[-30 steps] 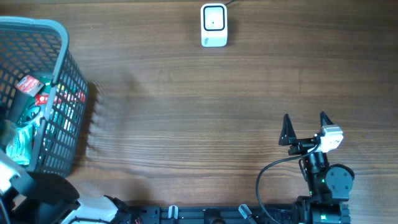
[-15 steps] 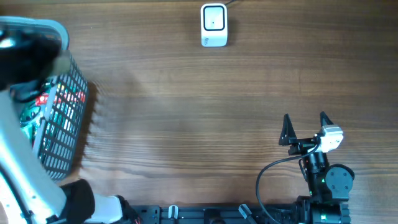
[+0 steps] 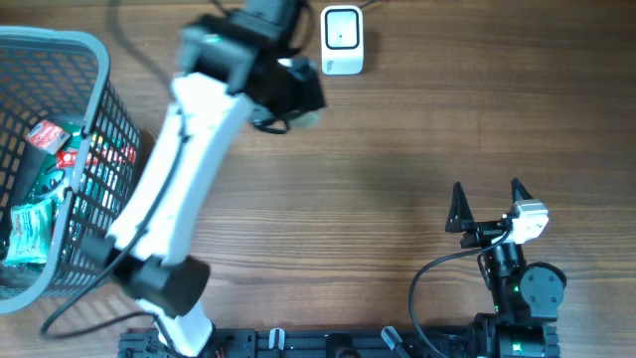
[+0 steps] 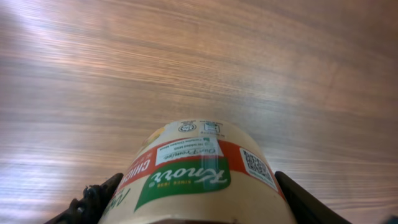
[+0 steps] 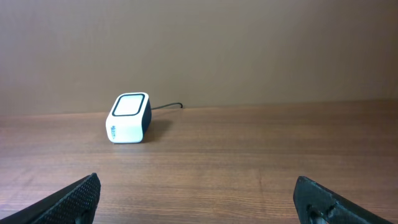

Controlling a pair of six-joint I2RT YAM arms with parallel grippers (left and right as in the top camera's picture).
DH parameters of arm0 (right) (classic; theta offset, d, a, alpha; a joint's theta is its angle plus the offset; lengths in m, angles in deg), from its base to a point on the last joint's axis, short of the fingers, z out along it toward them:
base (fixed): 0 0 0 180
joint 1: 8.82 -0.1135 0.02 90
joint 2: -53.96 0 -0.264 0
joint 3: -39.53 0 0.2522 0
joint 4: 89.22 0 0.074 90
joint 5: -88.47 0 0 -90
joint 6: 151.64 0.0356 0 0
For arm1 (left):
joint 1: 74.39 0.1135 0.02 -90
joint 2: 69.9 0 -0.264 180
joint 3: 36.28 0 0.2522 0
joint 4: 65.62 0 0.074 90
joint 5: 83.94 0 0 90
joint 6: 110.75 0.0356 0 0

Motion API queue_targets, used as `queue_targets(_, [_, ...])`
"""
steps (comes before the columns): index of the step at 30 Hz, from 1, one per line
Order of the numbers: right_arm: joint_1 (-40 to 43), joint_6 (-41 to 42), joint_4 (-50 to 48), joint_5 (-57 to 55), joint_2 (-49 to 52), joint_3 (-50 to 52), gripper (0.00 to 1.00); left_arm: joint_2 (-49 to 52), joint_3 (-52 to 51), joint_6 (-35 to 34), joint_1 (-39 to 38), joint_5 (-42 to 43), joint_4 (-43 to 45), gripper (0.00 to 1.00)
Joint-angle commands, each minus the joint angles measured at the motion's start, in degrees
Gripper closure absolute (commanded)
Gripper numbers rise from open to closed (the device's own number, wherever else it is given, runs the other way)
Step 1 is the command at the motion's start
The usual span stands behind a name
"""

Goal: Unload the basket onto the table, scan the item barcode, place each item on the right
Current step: 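Carry the jar to the white scanner and hold it under it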

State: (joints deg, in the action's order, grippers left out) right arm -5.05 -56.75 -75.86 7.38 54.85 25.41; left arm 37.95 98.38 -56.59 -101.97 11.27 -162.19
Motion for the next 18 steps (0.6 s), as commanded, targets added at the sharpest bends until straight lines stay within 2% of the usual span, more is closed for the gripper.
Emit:
queue_targets(1, [-0.2, -0.4, -0.2, -0.4, -0.3, 0.1, 0.00, 4.2, -4.6, -2.4, -2.8, -2.6, 5.9, 0.45])
queue_targets(10, [-0.2, -0.4, -0.2, -0.4, -0.3, 0.1, 0.00, 14.1, -14.1, -2.6, -4.6, -3.8, 15.8, 0.44])
queue_targets(18, [-0.2, -0.4, -0.2, -0.4, -0.3, 0.1, 0.00, 15.0, -23.1, -1.9, -5.9, -3.8, 24.2, 0.40])
